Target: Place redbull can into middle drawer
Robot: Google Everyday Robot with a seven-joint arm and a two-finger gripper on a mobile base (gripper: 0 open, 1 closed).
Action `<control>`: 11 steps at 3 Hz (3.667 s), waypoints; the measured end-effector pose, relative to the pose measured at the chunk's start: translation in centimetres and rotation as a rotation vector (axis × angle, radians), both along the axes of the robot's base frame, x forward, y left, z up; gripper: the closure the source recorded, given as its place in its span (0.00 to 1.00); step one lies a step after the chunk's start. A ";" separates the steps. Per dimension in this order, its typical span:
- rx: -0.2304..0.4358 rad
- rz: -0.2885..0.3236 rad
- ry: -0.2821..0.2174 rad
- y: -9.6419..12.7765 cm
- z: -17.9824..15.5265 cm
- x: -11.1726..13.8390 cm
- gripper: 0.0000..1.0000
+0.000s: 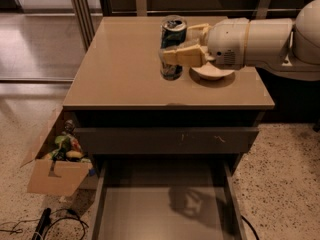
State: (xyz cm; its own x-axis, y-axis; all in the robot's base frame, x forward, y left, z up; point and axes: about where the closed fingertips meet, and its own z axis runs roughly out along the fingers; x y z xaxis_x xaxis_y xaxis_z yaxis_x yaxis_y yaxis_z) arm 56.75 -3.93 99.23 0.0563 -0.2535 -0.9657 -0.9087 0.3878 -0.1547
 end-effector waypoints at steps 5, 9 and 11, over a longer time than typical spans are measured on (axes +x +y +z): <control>0.006 -0.151 0.059 -8.0 -4.5 -11.4 1.00; -0.432 -0.113 0.168 -10.3 -14.6 -14.0 1.00; -0.471 -0.119 0.231 -8.2 -23.7 -11.8 1.00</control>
Offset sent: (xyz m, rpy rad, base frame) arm -0.1425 -0.1371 -0.0390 0.0538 0.0225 -0.2822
